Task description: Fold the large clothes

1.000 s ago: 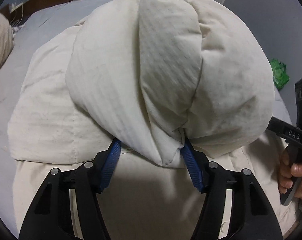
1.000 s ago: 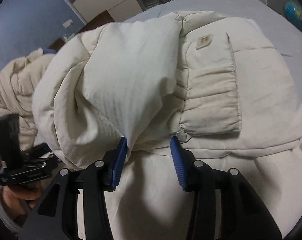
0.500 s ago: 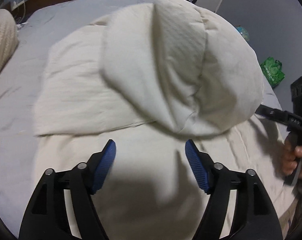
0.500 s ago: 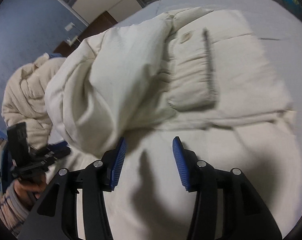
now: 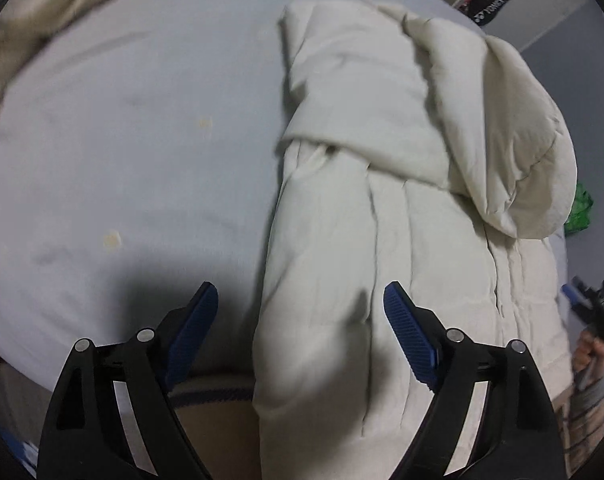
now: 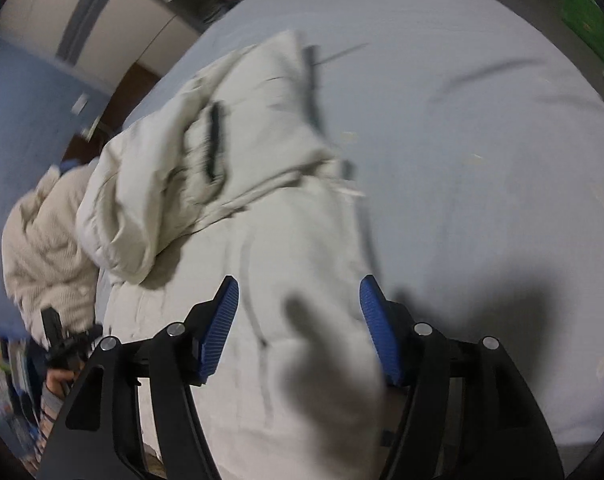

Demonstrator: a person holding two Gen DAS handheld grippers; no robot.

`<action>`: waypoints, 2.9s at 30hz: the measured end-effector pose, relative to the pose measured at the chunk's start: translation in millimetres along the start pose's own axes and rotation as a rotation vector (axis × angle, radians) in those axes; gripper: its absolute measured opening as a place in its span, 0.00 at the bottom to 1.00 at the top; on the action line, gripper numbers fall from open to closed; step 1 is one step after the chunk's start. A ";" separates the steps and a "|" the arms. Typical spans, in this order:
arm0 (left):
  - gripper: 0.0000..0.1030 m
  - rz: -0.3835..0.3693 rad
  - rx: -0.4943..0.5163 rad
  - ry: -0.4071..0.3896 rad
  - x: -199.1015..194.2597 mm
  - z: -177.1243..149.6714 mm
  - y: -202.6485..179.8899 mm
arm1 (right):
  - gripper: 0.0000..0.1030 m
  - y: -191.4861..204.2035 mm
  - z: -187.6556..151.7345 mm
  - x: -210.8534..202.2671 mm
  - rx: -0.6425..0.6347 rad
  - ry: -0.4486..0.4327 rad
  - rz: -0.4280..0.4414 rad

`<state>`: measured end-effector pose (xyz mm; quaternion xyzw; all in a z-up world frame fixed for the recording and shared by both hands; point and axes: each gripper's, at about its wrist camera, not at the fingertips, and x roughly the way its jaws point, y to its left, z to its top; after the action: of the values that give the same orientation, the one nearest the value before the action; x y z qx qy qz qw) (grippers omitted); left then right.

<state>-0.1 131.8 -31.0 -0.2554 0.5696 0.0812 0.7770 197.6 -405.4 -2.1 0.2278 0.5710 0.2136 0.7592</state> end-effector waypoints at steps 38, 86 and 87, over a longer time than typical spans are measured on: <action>0.33 -0.148 0.255 0.174 -33.5 -93.5 -68.5 | 0.31 5.7 -106.6 -44.0 -0.052 0.261 0.392; 0.08 -0.399 0.124 -0.347 -124.9 65.7 -71.3 | 0.11 75.3 87.1 -50.6 0.097 -0.250 0.710; 0.08 -0.400 0.112 -0.348 -121.5 74.4 -70.2 | 0.11 75.4 94.8 -45.7 0.108 -0.251 0.704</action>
<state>50.9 128.1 119.4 -0.3016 0.3692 -0.0631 0.8768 272.5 -381.0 100.7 0.4744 0.3706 0.4013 0.6903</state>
